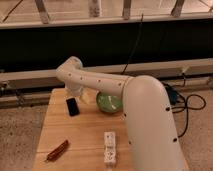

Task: Place the eraser in the ceramic cup

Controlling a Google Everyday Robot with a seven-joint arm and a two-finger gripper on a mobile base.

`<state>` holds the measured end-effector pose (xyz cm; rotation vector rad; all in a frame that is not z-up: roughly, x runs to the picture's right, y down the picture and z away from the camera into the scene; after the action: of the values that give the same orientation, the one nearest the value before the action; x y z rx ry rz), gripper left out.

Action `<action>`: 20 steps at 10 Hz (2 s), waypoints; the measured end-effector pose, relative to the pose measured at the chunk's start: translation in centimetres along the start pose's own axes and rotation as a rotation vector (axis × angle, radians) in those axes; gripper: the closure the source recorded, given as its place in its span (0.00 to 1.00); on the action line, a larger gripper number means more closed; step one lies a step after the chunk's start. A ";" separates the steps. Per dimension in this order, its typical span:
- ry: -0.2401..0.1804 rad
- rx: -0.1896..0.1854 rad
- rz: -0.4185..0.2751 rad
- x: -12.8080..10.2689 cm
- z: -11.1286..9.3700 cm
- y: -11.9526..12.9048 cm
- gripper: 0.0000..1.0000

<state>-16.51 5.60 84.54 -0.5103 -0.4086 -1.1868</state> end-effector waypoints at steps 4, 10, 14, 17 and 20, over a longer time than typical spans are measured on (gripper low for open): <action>-0.012 -0.016 -0.022 0.0 1.9 -0.2 0.20; -0.019 -0.026 -0.070 0.1 4.1 -1.4 0.20; -0.033 -0.034 -0.116 -0.1 5.8 -2.1 0.20; -0.040 -0.032 -0.119 0.1 6.5 -2.0 0.20; -0.045 -0.033 -0.126 0.2 7.1 -2.2 0.20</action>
<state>-18.79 8.89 90.81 -0.5464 -0.4662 -1.3072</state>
